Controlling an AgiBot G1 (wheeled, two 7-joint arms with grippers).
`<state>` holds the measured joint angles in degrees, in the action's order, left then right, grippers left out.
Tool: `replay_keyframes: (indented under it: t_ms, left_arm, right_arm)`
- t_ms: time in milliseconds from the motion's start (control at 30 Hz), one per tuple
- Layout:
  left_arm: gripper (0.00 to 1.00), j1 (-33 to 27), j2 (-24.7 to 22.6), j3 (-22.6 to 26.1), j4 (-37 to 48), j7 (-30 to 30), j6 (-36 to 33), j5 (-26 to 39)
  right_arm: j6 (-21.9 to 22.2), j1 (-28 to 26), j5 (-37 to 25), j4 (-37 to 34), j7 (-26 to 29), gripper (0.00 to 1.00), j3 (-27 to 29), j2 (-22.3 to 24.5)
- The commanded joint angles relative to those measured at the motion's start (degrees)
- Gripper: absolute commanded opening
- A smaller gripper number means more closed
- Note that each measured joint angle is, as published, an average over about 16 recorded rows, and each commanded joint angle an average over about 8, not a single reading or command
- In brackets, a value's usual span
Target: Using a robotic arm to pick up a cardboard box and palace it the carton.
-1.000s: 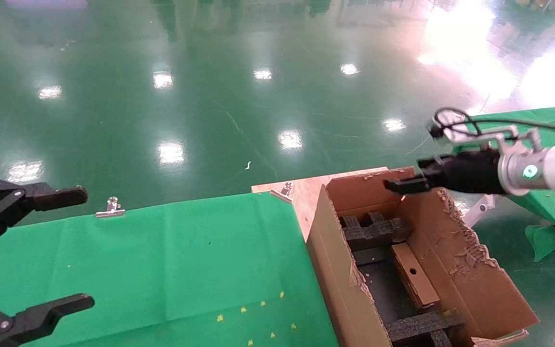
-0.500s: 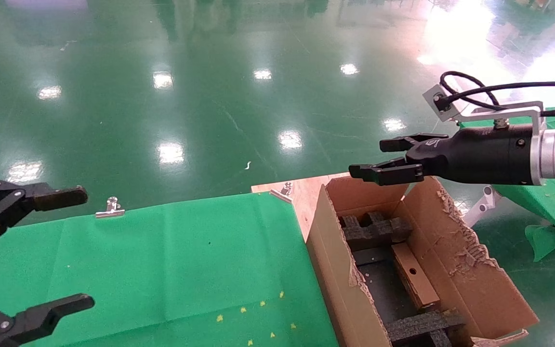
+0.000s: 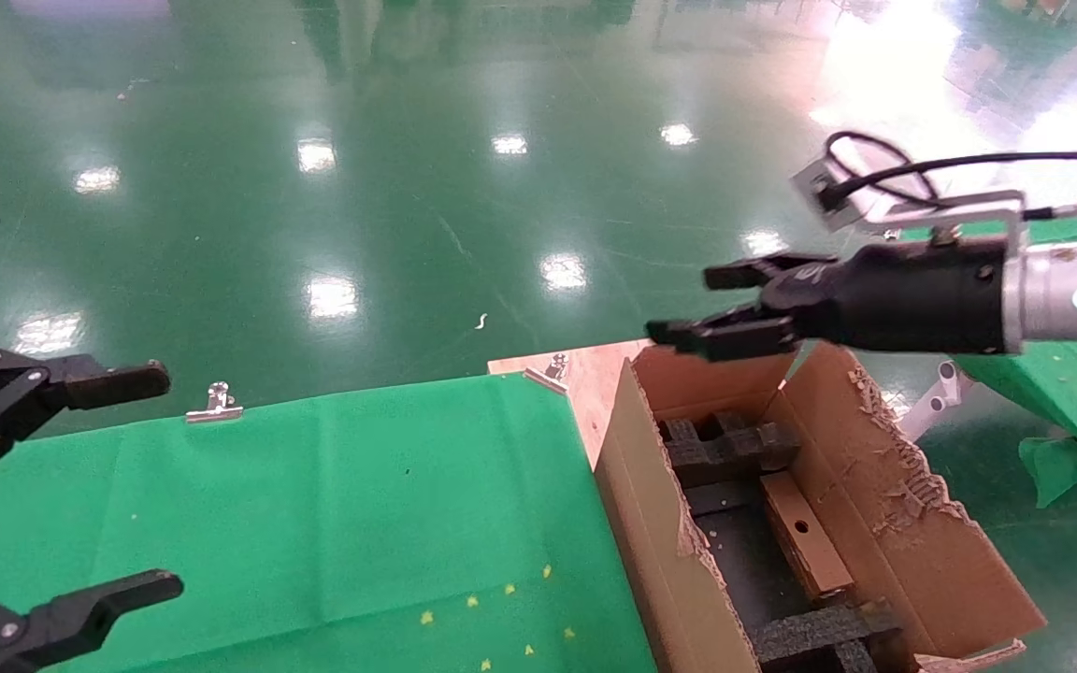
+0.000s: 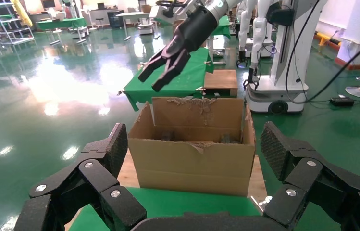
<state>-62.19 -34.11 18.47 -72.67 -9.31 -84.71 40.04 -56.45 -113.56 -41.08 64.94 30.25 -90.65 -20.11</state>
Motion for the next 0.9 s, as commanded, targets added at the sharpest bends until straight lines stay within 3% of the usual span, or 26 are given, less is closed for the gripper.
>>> replay_keyframes:
  t_ms: [33, 900]
  left_arm:
    - [1.0, 0.0, 0.0, 0.0, 0.0, 0.0, 0.0, 0.0]
    - [1.0, 0.0, 0.0, 0.0, 0.0, 0.0, 0.0, 0.0]
  right_arm:
    - [-1.0, 1.8, 0.0, 0.3, -0.7, 1.0, 2.6, -0.5]
    - [-15.1, 26.9, -0.4, 4.5, -10.1, 1.0, 38.6, -7.7]
